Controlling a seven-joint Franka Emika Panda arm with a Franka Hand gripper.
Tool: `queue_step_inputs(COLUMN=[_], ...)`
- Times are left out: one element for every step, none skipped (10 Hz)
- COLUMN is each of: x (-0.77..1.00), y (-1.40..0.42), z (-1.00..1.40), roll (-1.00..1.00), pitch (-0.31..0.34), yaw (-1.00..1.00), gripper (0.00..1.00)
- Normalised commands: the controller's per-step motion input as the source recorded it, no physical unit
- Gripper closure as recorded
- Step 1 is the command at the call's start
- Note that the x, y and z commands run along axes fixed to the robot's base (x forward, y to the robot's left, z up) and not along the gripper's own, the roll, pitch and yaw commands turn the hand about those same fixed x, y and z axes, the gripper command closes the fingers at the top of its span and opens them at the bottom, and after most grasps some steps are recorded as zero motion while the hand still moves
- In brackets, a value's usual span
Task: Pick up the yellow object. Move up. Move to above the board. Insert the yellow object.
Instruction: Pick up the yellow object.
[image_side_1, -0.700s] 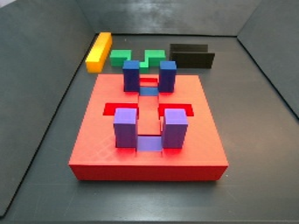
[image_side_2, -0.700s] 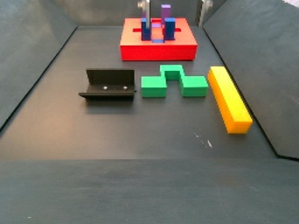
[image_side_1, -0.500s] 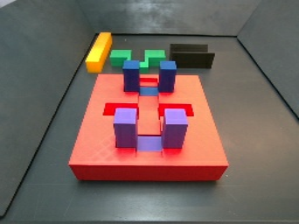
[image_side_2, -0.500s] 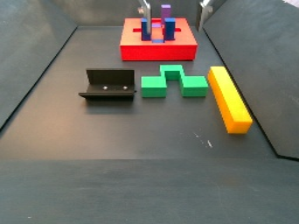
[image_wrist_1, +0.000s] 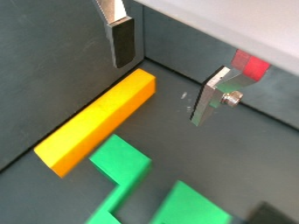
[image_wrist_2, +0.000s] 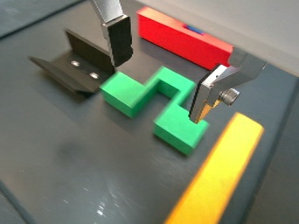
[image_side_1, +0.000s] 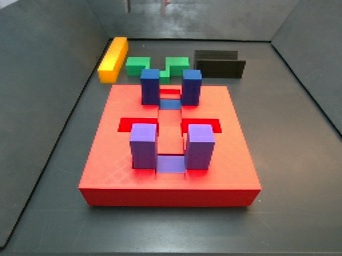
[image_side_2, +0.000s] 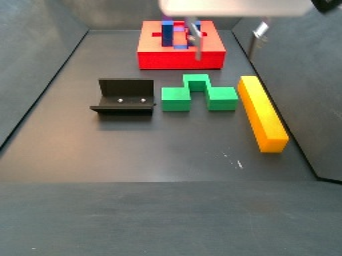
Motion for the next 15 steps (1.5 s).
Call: queue_step_inputs(x=[-0.27, -0.36, -0.69, -0.68, -0.60, -0.42, -0.31, -0.09, 0.07, 0.25, 0.16, 0.00, 0.00, -0.02, 0.00], y=[0.01, 0.00, 0.00, 0.00, 0.03, 0.15, 0.13, 0.03, 0.01, 0.00, 0.00, -0.14, -0.16, -0.13, 0.00], z=[-0.57, -0.62, -0.50, -0.33, -0.29, -0.37, -0.37, -0.42, -0.37, -0.30, -0.28, -0.19, -0.13, -0.18, -0.33], roll=[-0.02, 0.00, 0.00, -0.10, -0.16, -0.16, -0.13, -0.08, -0.02, 0.00, 0.03, 0.10, 0.09, 0.07, 0.07], pitch=[-0.171, -0.144, -0.104, -0.157, -0.191, -0.184, -0.200, -0.189, -0.084, 0.000, 0.000, 0.021, 0.006, 0.000, 0.000], yaw=[-0.15, -0.13, -0.25, -0.26, -0.20, -0.03, 0.00, 0.13, 0.30, 0.35, 0.28, 0.04, 0.00, 0.00, 0.00], gripper=[0.00, 0.00, 0.00, 0.00, 0.00, 0.00, 0.00, 0.00, 0.00, 0.00, 0.00, 0.00, 0.00, 0.00, 0.00])
